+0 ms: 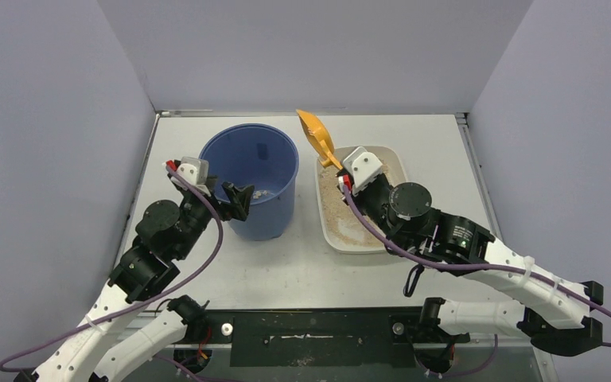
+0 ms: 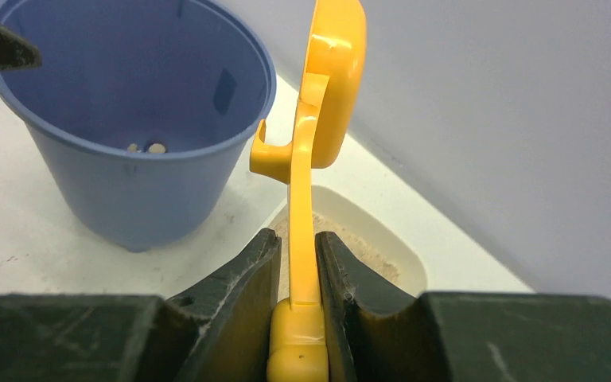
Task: Clean the litter box
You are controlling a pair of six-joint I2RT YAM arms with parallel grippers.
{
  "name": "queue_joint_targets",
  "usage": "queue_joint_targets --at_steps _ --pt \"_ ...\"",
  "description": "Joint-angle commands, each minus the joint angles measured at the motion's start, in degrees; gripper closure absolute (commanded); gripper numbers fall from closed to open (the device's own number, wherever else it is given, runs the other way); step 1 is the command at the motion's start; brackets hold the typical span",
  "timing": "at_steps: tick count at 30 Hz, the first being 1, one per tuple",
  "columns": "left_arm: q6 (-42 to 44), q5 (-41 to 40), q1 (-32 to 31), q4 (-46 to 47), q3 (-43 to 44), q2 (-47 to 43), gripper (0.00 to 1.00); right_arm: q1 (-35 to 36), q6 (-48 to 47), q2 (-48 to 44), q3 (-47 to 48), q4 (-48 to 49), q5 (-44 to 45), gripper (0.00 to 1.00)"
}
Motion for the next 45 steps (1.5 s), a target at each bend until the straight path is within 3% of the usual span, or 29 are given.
queue_joint_targets --at_steps 1,9,15,24,35,45 --pt "-0.6 4.5 0.2 0.3 7.4 3.3 0.03 0.2 12.6 -3.9 -2.2 -5.8 3.8 1.0" --pt "-1.6 15.4 0.3 -5.5 17.0 13.5 0.03 0.1 22.9 -10.4 -6.9 -10.3 -2.2 1.0" --pt "-3.8 24.7 0.2 -10.0 19.2 16.4 0.03 0.1 29.1 -16.8 -9.3 -12.6 -12.3 1.0" --pt "-9.0 39.5 0.1 -6.7 13.0 12.2 0.03 0.2 35.7 -25.8 -13.4 -12.4 -27.6 1.0" --pt "-18.4 54.0 0.2 3.5 2.5 4.3 0.03 0.2 38.9 -26.1 -15.8 -8.1 -45.7 1.0" --pt "-23.8 59.1 0.1 8.8 -4.0 0.4 0.04 0.3 40.8 -24.8 -17.9 -1.6 -49.9 1.0"
